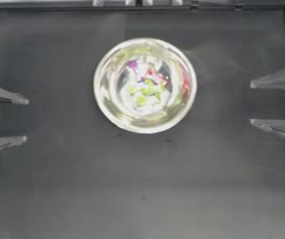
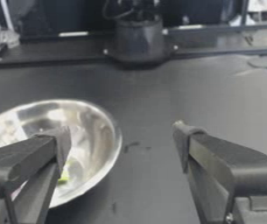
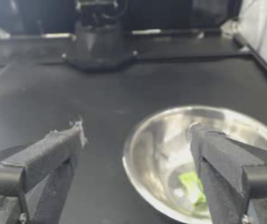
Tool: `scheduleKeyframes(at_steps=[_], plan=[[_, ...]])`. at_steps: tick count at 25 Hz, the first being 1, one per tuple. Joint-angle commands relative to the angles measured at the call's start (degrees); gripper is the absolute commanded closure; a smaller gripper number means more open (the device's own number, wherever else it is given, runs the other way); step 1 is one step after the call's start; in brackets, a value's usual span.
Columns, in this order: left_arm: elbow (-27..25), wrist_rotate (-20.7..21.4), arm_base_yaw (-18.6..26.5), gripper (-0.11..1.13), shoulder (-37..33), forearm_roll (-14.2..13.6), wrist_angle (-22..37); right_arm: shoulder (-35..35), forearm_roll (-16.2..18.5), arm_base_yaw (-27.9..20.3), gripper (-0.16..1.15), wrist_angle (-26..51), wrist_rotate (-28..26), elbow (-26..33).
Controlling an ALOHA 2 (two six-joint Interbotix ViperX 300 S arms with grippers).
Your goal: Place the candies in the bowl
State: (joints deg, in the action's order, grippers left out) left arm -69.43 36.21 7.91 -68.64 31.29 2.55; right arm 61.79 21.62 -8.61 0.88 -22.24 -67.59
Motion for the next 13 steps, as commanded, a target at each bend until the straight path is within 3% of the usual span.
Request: scheduleKeyframes(at_steps=[1, 13], plan=[[0.6, 0.0, 1.5, 0.02, -0.5, 0.4, 1.1, 0.9, -0.3, -0.1, -0.02, -0.3, -0.1, 0.2], [-0.7, -0.2, 4.0, 0.02, -4.7, 1.2, 3.9, 3.5, -0.4, -1.4, -0.02, -0.3, 0.0, -1.3]])
